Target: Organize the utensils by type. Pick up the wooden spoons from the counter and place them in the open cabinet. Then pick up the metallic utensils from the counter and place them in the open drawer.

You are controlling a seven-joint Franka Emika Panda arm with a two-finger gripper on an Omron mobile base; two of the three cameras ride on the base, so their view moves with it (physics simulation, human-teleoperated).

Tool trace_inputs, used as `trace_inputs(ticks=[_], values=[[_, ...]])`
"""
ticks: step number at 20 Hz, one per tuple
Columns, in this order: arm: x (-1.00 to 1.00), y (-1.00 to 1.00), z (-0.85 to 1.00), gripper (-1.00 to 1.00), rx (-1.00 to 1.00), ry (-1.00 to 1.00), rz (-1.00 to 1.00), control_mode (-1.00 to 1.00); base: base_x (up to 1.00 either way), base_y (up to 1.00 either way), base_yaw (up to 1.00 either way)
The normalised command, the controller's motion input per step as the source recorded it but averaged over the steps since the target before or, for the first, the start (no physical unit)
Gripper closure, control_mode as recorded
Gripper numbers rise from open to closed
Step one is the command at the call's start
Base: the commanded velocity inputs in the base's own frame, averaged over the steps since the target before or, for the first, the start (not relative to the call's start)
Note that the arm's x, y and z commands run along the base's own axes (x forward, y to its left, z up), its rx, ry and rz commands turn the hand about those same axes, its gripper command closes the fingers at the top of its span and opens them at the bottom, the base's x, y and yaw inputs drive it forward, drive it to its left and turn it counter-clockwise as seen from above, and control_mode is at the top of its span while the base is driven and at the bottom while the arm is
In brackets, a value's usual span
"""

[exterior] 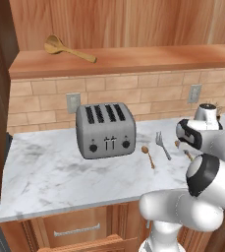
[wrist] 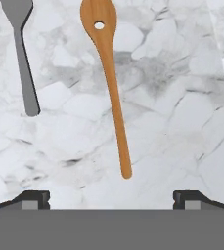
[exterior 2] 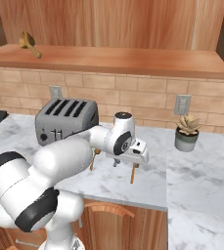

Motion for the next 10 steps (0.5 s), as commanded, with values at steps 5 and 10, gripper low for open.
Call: trace_inputs(ticks=[5,10], values=[[0.14,-0.07,-0.27,-1.00,0.00,0.00,0.00,-1.00,0.00,0.00,0.00],[0.09,-0.08,-0.24,-1.00,0.00,0.00,0.00,-1.00,0.00,0.00,0.00]])
